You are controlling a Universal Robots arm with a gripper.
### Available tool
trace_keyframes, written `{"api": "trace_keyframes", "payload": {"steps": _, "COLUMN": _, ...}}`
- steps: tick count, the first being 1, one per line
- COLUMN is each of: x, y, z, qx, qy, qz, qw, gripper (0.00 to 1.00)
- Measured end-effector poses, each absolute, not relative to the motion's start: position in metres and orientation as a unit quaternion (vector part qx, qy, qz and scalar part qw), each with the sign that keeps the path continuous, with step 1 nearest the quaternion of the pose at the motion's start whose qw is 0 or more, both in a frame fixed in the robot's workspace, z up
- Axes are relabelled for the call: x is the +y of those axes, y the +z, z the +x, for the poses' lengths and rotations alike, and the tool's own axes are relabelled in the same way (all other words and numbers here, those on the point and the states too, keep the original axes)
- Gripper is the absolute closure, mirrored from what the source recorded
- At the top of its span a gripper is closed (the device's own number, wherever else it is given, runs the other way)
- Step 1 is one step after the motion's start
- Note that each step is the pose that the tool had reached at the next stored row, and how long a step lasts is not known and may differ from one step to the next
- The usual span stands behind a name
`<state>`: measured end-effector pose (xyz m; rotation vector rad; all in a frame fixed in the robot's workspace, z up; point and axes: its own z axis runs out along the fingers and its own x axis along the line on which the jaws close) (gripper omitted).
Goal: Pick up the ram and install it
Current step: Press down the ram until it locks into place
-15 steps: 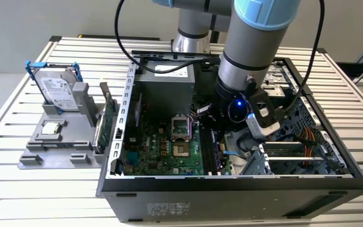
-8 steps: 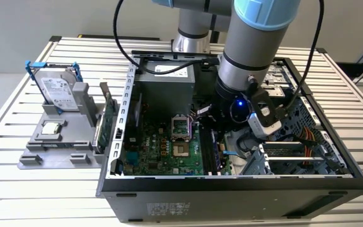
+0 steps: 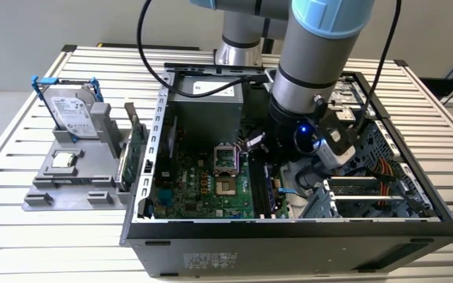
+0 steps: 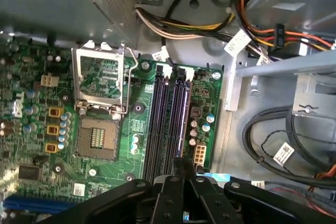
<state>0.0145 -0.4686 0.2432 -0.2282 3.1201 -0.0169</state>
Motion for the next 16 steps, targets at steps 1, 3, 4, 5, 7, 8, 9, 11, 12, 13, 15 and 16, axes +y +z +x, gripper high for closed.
{"api": "trace_keyframes", "payload": {"steps": 1, "x": -0.4686, "y": 0.2430, "z": 0.0145, "qx": 0.997, "qy": -0.005, "qz": -0.082, "qw": 0.007, "gripper": 1.00}}
{"api": "trace_keyframes", "payload": {"steps": 3, "x": -0.4685, "y": 0.2429, "z": 0.0146, "qx": 0.995, "qy": -0.005, "qz": -0.097, "qw": 0.007, "gripper": 1.00}}
{"api": "trace_keyframes", "payload": {"steps": 4, "x": -0.4684, "y": 0.2428, "z": 0.0146, "qx": 0.995, "qy": -0.005, "qz": -0.103, "qw": 0.006, "gripper": 1.00}}
{"api": "trace_keyframes", "payload": {"steps": 5, "x": -0.4684, "y": 0.2428, "z": 0.0146, "qx": 0.994, "qy": -0.005, "qz": -0.107, "qw": 0.006, "gripper": 1.00}}
{"api": "trace_keyframes", "payload": {"steps": 7, "x": -0.4683, "y": 0.2428, "z": 0.0146, "qx": 0.994, "qy": -0.005, "qz": -0.113, "qw": 0.006, "gripper": 1.00}}
{"api": "trace_keyframes", "payload": {"steps": 8, "x": -0.4683, "y": 0.2429, "z": 0.0146, "qx": 0.993, "qy": -0.005, "qz": -0.116, "qw": 0.006, "gripper": 1.00}}
{"api": "trace_keyframes", "payload": {"steps": 9, "x": -0.4683, "y": 0.2429, "z": 0.0145, "qx": 0.993, "qy": -0.005, "qz": -0.120, "qw": 0.006, "gripper": 1.00}}
{"api": "trace_keyframes", "payload": {"steps": 11, "x": -0.4682, "y": 0.2429, "z": 0.0146, "qx": 0.992, "qy": -0.005, "qz": -0.128, "qw": 0.006, "gripper": 1.00}}
{"api": "trace_keyframes", "payload": {"steps": 12, "x": -0.4682, "y": 0.2428, "z": 0.0146, "qx": 0.991, "qy": -0.005, "qz": -0.131, "qw": 0.006, "gripper": 1.00}}
{"api": "trace_keyframes", "payload": {"steps": 13, "x": -0.4682, "y": 0.2428, "z": 0.0145, "qx": 0.991, "qy": -0.005, "qz": -0.133, "qw": 0.006, "gripper": 1.00}}
{"api": "trace_keyframes", "payload": {"steps": 15, "x": -0.4682, "y": 0.2429, "z": 0.0145, "qx": 0.991, "qy": -0.005, "qz": -0.133, "qw": 0.005, "gripper": 1.00}}
{"api": "trace_keyframes", "payload": {"steps": 16, "x": -0.4682, "y": 0.2429, "z": 0.0145, "qx": 0.991, "qy": -0.005, "qz": -0.133, "qw": 0.005, "gripper": 1.00}}
